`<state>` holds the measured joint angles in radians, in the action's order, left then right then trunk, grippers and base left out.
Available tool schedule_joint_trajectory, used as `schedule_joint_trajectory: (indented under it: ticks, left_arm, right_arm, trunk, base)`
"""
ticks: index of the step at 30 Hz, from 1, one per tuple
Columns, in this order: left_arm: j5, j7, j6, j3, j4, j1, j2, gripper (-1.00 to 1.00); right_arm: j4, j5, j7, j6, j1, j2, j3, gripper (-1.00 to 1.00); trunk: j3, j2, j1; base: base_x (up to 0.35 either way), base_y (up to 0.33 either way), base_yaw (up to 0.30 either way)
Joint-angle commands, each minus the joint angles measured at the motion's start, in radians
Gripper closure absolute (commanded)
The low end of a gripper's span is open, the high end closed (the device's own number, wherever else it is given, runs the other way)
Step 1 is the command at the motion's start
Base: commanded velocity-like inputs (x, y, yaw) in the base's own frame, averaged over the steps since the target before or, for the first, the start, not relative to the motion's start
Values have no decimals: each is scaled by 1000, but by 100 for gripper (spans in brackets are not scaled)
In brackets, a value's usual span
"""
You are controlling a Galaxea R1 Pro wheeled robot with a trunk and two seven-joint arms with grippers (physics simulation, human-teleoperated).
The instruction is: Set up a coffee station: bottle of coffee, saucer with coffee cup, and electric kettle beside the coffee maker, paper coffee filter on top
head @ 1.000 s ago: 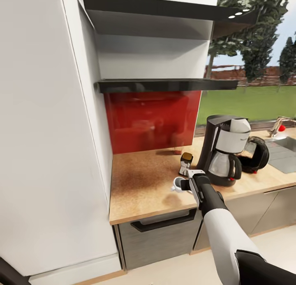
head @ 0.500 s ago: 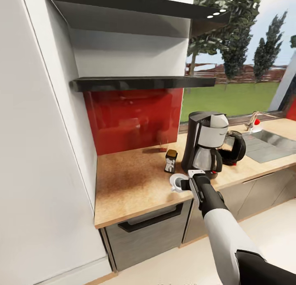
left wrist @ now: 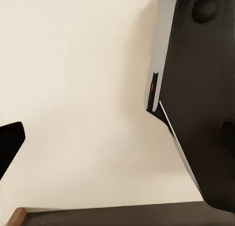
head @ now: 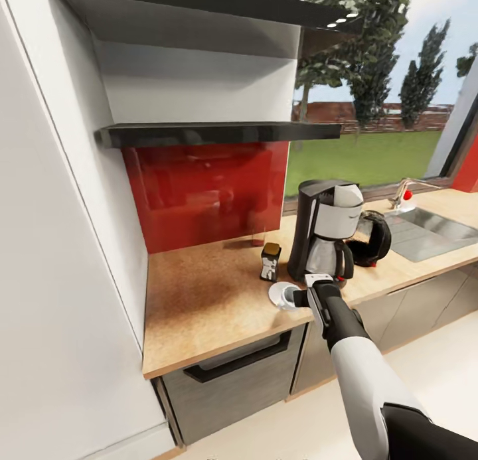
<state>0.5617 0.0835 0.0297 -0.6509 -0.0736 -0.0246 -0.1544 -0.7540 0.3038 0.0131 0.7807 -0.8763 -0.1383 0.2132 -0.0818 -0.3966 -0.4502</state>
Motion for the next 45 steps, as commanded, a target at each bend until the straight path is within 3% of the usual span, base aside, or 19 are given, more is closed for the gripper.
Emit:
schedule_joint_trajectory:
  ticks: [1, 5, 16, 45]
  left_arm:
    - [7, 5, 2, -8, -2, 5, 1, -100]
    - [7, 5, 3, -7, -2, 13, 1, -100]
    - [7, 5, 4, -7, -1, 17, 2, -100]
    - [7, 5, 4, -7, 0, 21, 1, -100]
  right_arm:
    - [5, -5, 3, 3, -1, -3, 4, 100]
    - [5, -7, 5, 3, -1, -13, 4, 100]
    - [-29, -8, 5, 3, -1, -10, 3, 100]
    - [40, 5, 10, 8, -1, -4, 1, 100]
  trunk:
    - [-2, -3, 0]
    - [-2, -3, 0]
    - [-2, -3, 0]
    - [-2, -3, 0]
  base:
    - [0, 0, 0]
    - [66, 0, 0]
    - [149, 0, 0]
    - [59, 0, 0]
